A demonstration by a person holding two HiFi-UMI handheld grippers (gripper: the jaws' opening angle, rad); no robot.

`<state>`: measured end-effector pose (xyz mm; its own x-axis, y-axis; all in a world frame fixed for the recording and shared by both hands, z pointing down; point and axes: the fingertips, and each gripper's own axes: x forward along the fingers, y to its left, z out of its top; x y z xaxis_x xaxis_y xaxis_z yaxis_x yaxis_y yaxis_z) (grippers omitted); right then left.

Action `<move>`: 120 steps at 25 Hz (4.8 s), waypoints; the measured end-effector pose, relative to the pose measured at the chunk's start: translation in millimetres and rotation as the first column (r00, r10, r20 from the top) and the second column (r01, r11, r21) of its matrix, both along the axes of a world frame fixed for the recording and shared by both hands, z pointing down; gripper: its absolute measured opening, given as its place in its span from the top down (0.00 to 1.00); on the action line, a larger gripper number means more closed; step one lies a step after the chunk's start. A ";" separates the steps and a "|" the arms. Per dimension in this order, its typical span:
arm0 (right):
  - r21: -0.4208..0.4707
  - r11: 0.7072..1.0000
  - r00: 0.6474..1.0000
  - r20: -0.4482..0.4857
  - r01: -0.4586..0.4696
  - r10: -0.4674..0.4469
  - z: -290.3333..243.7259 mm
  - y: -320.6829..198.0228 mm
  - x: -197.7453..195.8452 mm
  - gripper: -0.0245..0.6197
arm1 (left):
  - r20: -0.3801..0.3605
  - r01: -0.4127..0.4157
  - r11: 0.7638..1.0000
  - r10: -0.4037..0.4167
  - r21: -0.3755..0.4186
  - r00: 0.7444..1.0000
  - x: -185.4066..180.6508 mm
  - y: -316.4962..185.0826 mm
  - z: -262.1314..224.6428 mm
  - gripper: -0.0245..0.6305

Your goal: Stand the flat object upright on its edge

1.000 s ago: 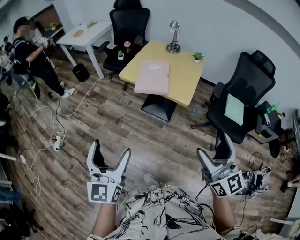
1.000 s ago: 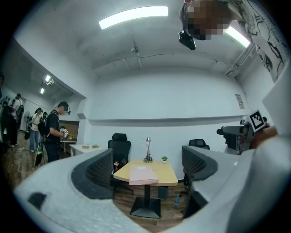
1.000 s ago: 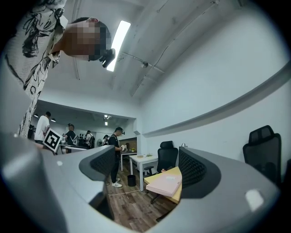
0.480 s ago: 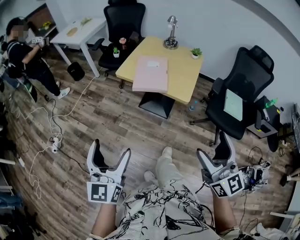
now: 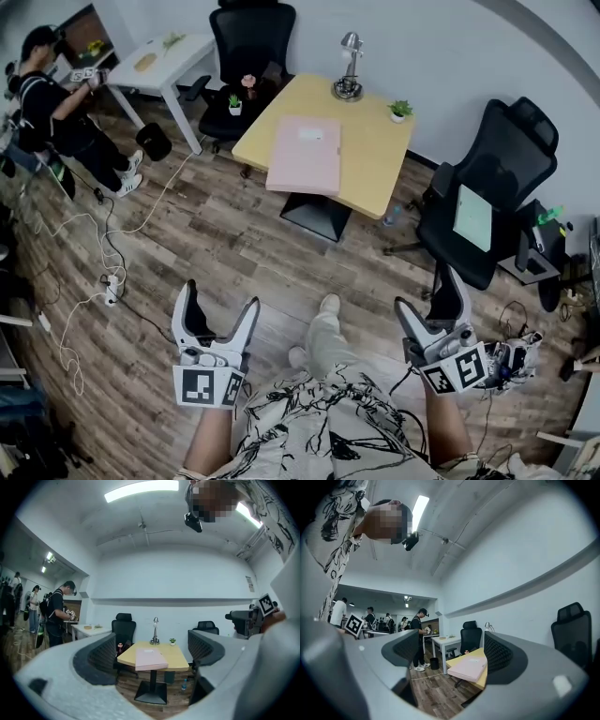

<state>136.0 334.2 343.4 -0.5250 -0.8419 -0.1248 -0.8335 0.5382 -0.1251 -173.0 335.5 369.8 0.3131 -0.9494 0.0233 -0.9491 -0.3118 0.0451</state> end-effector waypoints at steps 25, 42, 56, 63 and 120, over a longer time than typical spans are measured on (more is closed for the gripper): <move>-0.025 0.999 0.999 -0.012 0.036 -0.037 -0.2 -219.0 19.7 0.29 | 0.029 0.060 0.998 -0.060 -0.015 0.998 17.1 -192.3 -13.1 0.25; -0.069 0.992 0.993 0.058 0.109 -0.105 20.6 -309.6 35.9 0.29 | 0.058 0.162 0.986 -0.159 -0.049 0.986 31.9 -254.2 -13.9 0.25; -0.053 0.997 0.998 0.035 0.053 -0.051 15.3 -385.2 11.3 0.29 | 0.044 0.080 0.994 -0.077 -0.068 0.996 7.3 -343.6 -0.9 0.24; -0.048 0.999 1.000 0.031 0.001 0.000 8.1 -442.0 -9.8 0.29 | 0.018 0.012 0.997 -0.010 -0.073 1.000 -11.0 -420.5 -4.0 0.24; -0.828 0.528 0.972 0.233 0.190 0.015 383.7 -630.9 -80.1 0.29 | -0.350 -0.359 0.558 0.129 -0.748 0.928 71.5 -643.9 359.5 0.28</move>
